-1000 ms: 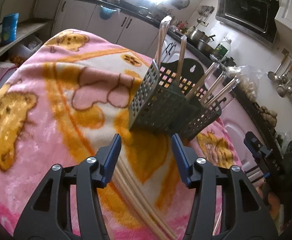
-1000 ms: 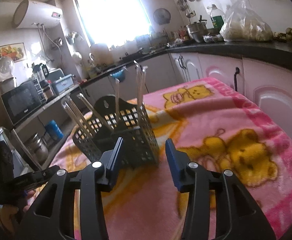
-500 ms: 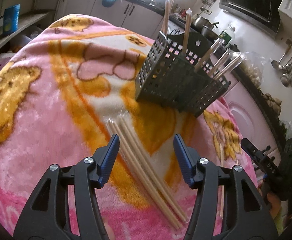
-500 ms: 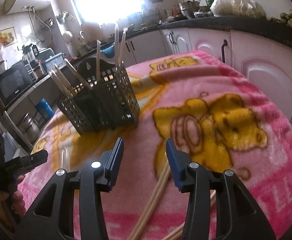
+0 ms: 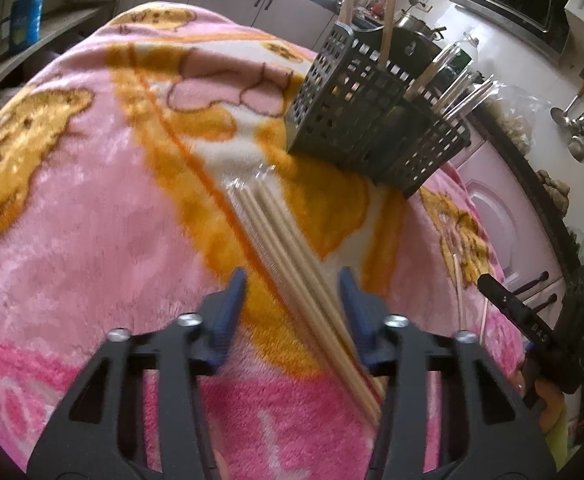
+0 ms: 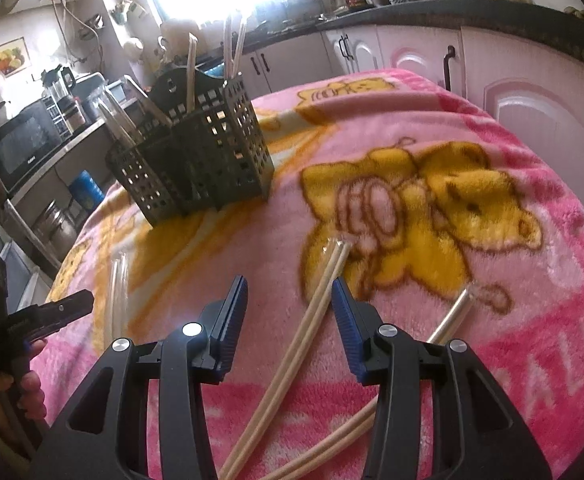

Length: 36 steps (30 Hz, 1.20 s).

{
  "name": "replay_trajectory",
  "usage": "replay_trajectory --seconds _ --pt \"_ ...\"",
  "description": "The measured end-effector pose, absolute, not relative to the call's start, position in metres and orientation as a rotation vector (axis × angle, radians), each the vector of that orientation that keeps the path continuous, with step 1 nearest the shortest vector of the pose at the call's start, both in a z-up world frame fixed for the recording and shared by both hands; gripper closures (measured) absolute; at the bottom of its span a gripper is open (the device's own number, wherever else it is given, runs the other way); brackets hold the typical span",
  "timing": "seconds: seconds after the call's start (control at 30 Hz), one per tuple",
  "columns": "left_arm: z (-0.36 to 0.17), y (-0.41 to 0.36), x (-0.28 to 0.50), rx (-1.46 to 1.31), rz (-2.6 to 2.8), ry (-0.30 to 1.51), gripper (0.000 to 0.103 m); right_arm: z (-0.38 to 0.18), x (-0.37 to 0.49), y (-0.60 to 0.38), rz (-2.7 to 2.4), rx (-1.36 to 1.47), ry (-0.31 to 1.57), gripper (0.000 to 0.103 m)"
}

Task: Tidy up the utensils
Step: 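Withdraw both tools from the caddy and reach toward the chopstick bundles, then grasp a wooden chopstick with the left tool while the right tool grasps another stick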

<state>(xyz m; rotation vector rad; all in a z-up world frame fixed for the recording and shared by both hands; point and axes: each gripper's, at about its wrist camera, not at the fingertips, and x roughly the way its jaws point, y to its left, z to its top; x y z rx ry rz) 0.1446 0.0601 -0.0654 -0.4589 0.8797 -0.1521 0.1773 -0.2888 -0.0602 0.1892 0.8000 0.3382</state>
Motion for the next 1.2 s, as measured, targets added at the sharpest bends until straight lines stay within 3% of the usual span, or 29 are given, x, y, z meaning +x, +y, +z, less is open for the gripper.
replay_trajectory --seconds 0.47,0.87,0.97,1.1,1.2 --pt "-0.083 0.084 0.180 -0.608 -0.112 0.937 0.087 -0.068 0.197 -0.289 0.356 0.191 0.871 0.061" --pt "-0.092 0.111 0.211 -0.783 -0.131 0.948 0.094 -0.080 0.244 -0.297 0.419 0.367 1.070 0.060" --pt "-0.094 0.116 0.214 -0.810 -0.142 0.946 0.099 -0.081 0.253 -0.295 0.417 0.363 1.093 0.066" --pt "-0.092 0.120 0.210 -0.824 -0.151 0.924 0.100 -0.081 0.262 -0.288 0.406 0.310 1.112 0.089" --pt "-0.086 0.123 0.204 -0.835 -0.168 0.901 0.100 -0.079 0.265 -0.280 0.435 0.299 1.120 0.095"
